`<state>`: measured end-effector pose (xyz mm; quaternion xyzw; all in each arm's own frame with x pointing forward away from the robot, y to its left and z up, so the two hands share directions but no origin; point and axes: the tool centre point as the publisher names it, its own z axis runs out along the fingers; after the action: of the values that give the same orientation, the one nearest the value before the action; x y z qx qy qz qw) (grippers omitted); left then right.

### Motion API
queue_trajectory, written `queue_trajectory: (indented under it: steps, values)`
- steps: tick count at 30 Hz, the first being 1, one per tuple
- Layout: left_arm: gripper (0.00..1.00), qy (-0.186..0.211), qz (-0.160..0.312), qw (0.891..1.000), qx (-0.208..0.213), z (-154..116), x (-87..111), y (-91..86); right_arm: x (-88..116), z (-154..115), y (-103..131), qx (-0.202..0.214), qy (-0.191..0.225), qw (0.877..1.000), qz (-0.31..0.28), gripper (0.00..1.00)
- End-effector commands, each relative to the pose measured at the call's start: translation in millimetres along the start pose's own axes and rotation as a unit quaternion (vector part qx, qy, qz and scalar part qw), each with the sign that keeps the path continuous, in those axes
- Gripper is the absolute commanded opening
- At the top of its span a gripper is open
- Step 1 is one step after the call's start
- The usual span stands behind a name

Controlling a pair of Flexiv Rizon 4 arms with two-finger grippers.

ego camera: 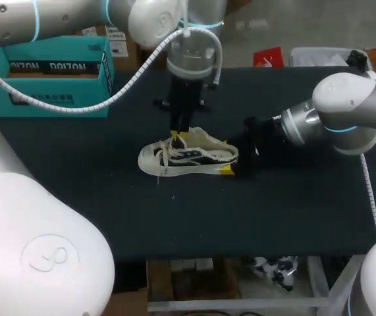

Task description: Open the shoe tongue, take the insole out of the shoe, put the insole back into the shoe, and pack the shoe into the shoebox

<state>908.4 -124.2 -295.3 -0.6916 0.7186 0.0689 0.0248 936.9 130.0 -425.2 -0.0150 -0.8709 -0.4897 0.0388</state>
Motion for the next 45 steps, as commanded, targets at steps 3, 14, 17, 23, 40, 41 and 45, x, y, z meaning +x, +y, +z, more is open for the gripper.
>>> queue_trajectory:
  steps: [3,14,17,23,40,41,45]
  values:
    - [0.0,0.131,-0.011,0.99,0.053,1,-41.3,9.9,-2,2,-2,-0.001,0.0,1.0,0.0,0.0]
    - [0.0,0.204,-0.046,0.977,0.049,22,-63.0,1.9,-2,2,-2,-0.001,0.0,1.0,0.0,0.0]
    - [0.0,0.213,-0.054,0.975,0.042,28,-65.6,0.2,-2,2,-2,-0.001,0.0,1.0,0.0,0.0]
    - [0.0,0.22,-0.053,0.973,0.031,36,-65.3,-0.9,-2,2,-2,-0.001,0.0,1.0,0.0,0.0]
    - [0.36,0.195,0.044,0.973,0.111,-34,-39.3,19.3,-2,2,-2,-0.001,0.0,1.0,0.0,0.0]
    - [0.36,0.188,0.051,0.973,0.124,-42,-37.9,20.2,-2,2,-2,-0.001,0.0,1.0,0.0,0.0]
    - [0.0,0.175,0.11,0.967,0.148,-63,-28.5,21.6,-2,2,-2,-0.001,0.0,1.0,0.0,0.0]
